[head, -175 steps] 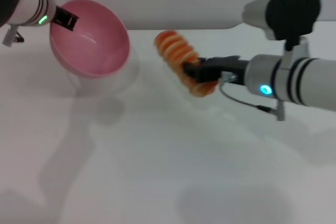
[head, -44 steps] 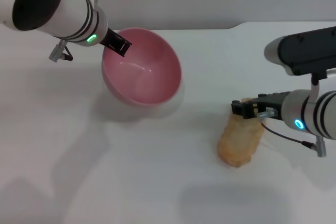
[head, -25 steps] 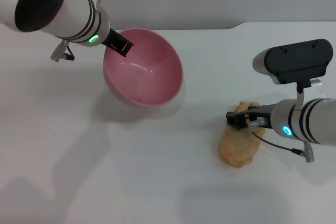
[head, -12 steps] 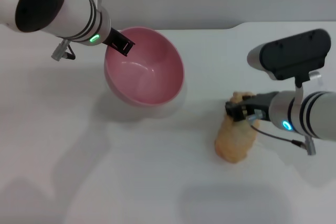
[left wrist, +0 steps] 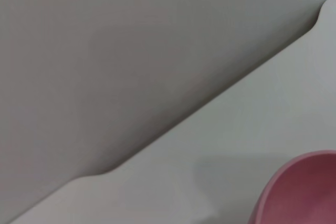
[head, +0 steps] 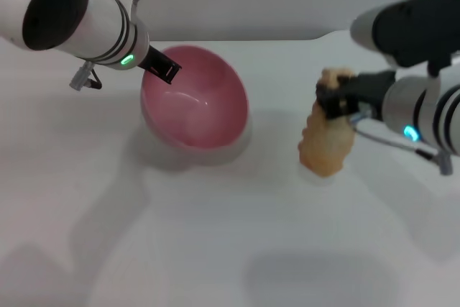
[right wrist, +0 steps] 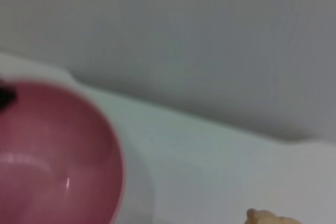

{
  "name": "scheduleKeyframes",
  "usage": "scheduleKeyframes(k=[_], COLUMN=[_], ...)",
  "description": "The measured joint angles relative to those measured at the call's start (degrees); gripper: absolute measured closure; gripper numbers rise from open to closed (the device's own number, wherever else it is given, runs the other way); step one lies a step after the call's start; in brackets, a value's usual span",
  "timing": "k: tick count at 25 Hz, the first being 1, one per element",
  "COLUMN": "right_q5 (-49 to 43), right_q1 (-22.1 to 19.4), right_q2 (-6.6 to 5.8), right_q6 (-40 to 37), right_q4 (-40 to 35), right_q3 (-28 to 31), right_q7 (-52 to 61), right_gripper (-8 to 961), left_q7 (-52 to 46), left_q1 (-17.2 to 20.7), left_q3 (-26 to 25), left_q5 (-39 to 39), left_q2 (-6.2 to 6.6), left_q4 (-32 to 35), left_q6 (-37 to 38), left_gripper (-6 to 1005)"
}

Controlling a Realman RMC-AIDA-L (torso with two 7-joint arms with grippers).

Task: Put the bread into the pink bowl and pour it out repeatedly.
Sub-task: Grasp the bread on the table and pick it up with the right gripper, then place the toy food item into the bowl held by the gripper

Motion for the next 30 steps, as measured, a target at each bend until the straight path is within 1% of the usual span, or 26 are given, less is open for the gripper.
scheduleKeyframes(k=[5,10,14,17,22,28,30], right_q5=[-3.7,-4.3,-4.0,-3.3,-0.2,-1.1,-2.2], right_q1=[0.1,0.9,2.0,3.4,4.9,5.1,4.7], right_q2=[0.04,0.00,-0.02,0.02,0.11,0.16,0.20], right_q6=[2.9,1.5,-1.7,-3.5,-6.2,-10.6,-13.1], right_q4=[-7.6,-9.8,-8.1,-5.3,-1.7,1.4,2.5], right_q3=[0.0,-0.2,-1.4,-2.1,-3.0,-6.1,-6.8], right_q7=[-0.1,-0.6,-0.6,-0.3,-0.1,-0.4,-0.4], right_gripper=[639,669,718,744,787,803,766], left_q7=[1.3,2.1,2.1,2.2,2.2,2.3,2.3], left_q1=[-0.3,-0.8,-1.5,-1.9,-2.0,-2.2,-2.2], left_q3=[0.4,2.1,3.2,3.3,3.3,3.1,3.1], left_q5=[-3.9,-7.8,-10.6,-12.5,-13.2,-13.6,-13.6], left_q2=[-0.07,-0.17,-0.18,-0.17,-0.20,-0.13,-0.13], left_q4=[-2.2,-2.7,-2.0,-0.7,0.4,0.8,0.8], left_q6=[1.6,1.7,1.2,0.9,1.0,1.5,1.5], left_gripper=[949,949,949,949,949,949,949])
